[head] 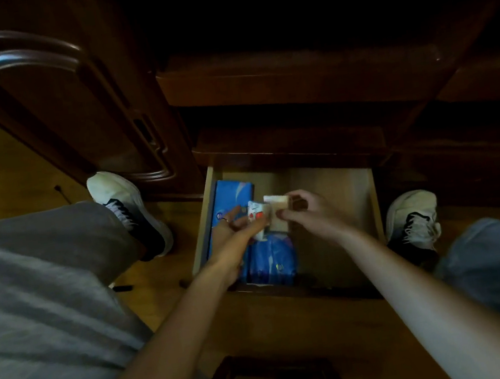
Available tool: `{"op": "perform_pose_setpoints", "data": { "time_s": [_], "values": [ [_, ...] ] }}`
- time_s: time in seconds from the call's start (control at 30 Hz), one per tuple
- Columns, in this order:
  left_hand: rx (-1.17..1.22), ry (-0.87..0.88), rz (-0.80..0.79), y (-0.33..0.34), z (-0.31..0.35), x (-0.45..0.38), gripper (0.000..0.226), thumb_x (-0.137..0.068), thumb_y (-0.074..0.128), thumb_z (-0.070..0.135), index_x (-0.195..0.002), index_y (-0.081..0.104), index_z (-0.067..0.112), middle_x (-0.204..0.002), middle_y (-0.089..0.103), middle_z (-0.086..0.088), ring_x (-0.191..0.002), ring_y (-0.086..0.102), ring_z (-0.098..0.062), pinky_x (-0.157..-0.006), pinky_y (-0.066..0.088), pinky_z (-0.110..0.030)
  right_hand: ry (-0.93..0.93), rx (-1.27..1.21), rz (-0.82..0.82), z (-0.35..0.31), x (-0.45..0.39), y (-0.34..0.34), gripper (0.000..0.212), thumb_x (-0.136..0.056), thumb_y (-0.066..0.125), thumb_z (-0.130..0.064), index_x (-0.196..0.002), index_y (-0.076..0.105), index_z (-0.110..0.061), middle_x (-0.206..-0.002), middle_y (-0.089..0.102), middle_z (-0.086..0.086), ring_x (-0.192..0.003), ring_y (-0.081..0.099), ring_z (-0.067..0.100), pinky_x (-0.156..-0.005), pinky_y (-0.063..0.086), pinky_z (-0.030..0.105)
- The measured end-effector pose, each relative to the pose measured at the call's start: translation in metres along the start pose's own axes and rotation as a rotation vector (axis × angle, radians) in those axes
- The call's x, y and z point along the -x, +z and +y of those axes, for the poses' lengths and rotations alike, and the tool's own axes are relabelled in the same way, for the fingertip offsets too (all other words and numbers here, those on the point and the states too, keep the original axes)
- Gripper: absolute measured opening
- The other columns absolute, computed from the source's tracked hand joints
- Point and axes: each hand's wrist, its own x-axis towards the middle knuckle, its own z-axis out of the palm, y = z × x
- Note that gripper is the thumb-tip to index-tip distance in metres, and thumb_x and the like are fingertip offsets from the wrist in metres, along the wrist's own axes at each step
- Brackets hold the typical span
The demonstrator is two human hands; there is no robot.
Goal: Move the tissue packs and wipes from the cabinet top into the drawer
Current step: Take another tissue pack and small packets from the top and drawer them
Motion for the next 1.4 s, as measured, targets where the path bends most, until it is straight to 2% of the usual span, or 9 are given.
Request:
{"op": "perform_pose_setpoints", "data": {
  "time_s": [0.23, 0.43, 0.53, 0.67, 0.8, 0.93, 1.13, 1.3, 1.4],
  "values": [
    [-0.121, -0.035, 0.065, -0.003, -0.009, -0.013, 0.054, -0.08, 0.08, 0.025, -0.128, 0.06, 0.016, -0.121, 0.067, -0.003, -0.107, 0.065, -0.017, -0.083, 0.055, -0.032, -0.063, -0.082, -0.092, 0.001, 0.005, 0.012, 0.026, -0.094, 0.068, -0.031, -0.118, 0.061, -0.035, -0.113, 0.07, -0.006, -0.093, 0.071, 0.002, -0.069, 0.057, 0.018],
    [-0.206, 0.099, 0.077, 0.001, -0.017, -0.019, 0.044, -0.081, 0.08, 0.026, -0.121, 0.064, 0.018, -0.108, 0.073, 0.001, -0.083, 0.071, 0.001, -0.062, 0.055, -0.014, -0.093, -0.013, -0.104, 0.003, 0.009, 0.009, 0.032, -0.097, 0.063, -0.03, -0.127, 0.057, -0.039, -0.118, 0.068, -0.007, -0.1, 0.069, 0.003, -0.072, 0.058, 0.02],
    [-0.468, 0.232, 0.134, 0.001, -0.02, -0.022, 0.051, -0.079, 0.081, 0.033, -0.124, 0.063, 0.017, -0.108, 0.072, 0.006, -0.09, 0.07, -0.004, -0.077, 0.06, -0.028, -0.029, -0.025, -0.119, 0.0, 0.01, 0.011, 0.014, -0.1, 0.056, -0.038, -0.113, 0.061, -0.04, -0.11, 0.07, -0.006, -0.094, 0.072, 0.007, -0.07, 0.057, 0.018],
    [-0.754, 0.388, 0.082, 0.014, -0.024, -0.022, 0.047, -0.078, 0.078, 0.048, -0.116, 0.068, 0.024, -0.088, 0.067, 0.021, -0.085, 0.067, 0.001, -0.077, 0.059, -0.031, 0.0, 0.078, -0.06, -0.001, 0.012, 0.008, 0.031, -0.087, 0.067, -0.061, -0.106, 0.061, -0.037, -0.103, 0.07, -0.011, -0.086, 0.07, -0.002, -0.063, 0.055, 0.013],
    [-0.68, 0.275, -0.115, 0.024, -0.029, -0.027, 0.054, -0.078, 0.078, 0.046, -0.126, 0.063, 0.025, -0.112, 0.068, 0.015, -0.107, 0.066, -0.009, -0.09, 0.056, -0.033, 0.045, 0.172, 0.048, 0.007, 0.01, -0.018, 0.022, -0.089, 0.071, -0.048, -0.104, 0.061, -0.035, -0.104, 0.069, -0.009, -0.091, 0.068, 0.006, -0.077, 0.06, 0.028],
    [-0.704, 0.206, -0.017, 0.013, -0.038, -0.036, 0.057, -0.087, 0.071, 0.044, -0.137, 0.055, 0.021, -0.127, 0.063, 0.006, -0.114, 0.058, -0.012, -0.097, 0.049, -0.036, 0.069, 0.431, 0.121, 0.022, 0.009, -0.057, 0.05, -0.094, 0.067, -0.042, -0.136, 0.052, -0.02, -0.114, 0.056, -0.012, -0.096, 0.058, 0.001, -0.072, 0.05, 0.017],
    [-1.122, 0.188, -0.121, -0.006, -0.062, -0.04, 0.045, -0.095, 0.063, 0.041, -0.135, 0.057, 0.019, -0.128, 0.064, -0.004, -0.115, 0.061, -0.021, -0.095, 0.052, -0.039, 0.405, 0.485, -0.218, 0.08, 0.002, -0.053, 0.061, -0.102, 0.059, -0.016, -0.153, 0.029, -0.003, -0.151, 0.044, 0.015, -0.134, 0.048, 0.029, -0.096, 0.046, 0.032],
    [-1.364, 0.185, -0.239, -0.023, -0.082, -0.037, 0.04, -0.095, 0.061, 0.038, -0.133, 0.057, 0.024, -0.128, 0.062, -0.006, -0.113, 0.061, -0.022, -0.091, 0.052, -0.037, 0.492, 0.635, -0.316, 0.108, -0.006, -0.039, 0.056, -0.101, 0.06, -0.02, -0.151, 0.036, -0.011, -0.154, 0.042, 0.015, -0.137, 0.044, 0.031, -0.109, 0.041, 0.042],
    [-1.382, 0.159, -0.256, -0.023, -0.091, -0.039, 0.038, -0.096, 0.06, 0.036, -0.133, 0.057, 0.026, -0.129, 0.063, -0.006, -0.115, 0.06, -0.023, -0.092, 0.05, -0.036, 0.507, 0.945, -0.351, 0.101, -0.008, -0.051, 0.049, -0.101, 0.056, -0.025, -0.148, 0.044, -0.017, -0.152, 0.044, 0.016, -0.131, 0.048, 0.035, -0.103, 0.044, 0.042]
  ]
}}
